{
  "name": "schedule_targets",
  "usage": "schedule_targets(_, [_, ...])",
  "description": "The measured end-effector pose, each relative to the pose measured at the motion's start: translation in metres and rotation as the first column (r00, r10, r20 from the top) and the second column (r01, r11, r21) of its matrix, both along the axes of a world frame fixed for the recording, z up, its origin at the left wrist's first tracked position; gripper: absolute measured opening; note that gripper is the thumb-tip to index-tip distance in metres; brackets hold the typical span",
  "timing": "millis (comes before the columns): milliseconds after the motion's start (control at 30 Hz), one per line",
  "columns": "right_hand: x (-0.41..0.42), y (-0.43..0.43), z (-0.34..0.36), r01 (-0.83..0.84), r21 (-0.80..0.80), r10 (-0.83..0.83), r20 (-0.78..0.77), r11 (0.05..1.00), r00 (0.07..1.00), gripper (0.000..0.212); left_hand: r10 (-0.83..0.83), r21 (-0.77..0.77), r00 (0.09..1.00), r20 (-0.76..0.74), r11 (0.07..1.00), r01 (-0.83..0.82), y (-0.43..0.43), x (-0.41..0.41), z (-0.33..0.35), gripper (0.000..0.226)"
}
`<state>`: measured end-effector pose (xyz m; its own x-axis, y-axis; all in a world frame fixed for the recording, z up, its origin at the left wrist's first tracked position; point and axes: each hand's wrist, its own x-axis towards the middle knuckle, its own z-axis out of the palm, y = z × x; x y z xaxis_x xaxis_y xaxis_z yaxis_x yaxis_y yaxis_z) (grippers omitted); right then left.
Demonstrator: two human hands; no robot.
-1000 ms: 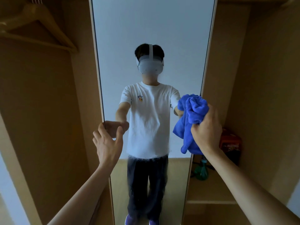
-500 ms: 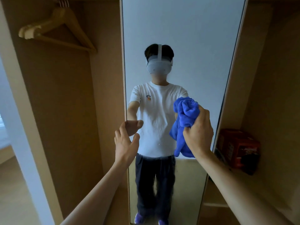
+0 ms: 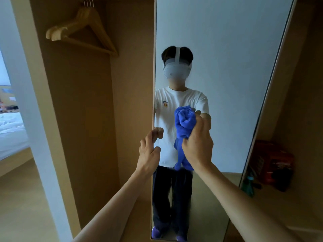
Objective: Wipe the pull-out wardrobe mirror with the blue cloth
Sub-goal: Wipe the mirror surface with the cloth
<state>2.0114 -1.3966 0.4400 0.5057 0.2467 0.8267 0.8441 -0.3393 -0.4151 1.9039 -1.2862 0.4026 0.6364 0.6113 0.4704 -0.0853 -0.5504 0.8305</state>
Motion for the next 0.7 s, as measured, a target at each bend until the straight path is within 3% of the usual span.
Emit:
schedule_targets(400, [-0.031, 0.037, -0.007, -0.065, -0.158, 0.068, 0.012, 0.985, 0.998, 0.055, -0.07, -0.152, 0.997, 0.024, 0.986, 0.073, 0.016, 0.003, -0.01, 0.043])
schedule_targets(633, [-0.026, 0.034, -0.003, -0.157, -0.381, 0.192, 0.057, 0.911, 0.98, 0.05, -0.123, -0.243, 0.992, 0.0, 0.963, 0.119, 0.026, -0.004, -0.015, 0.036])
schedule_targets(700, [-0.019, 0.024, 0.008, -0.106, -0.479, 0.194, 0.14, 0.872, 0.971, 0.048, -0.157, -0.268, 0.988, 0.015, 0.951, 0.155, 0.029, -0.006, -0.014, 0.034])
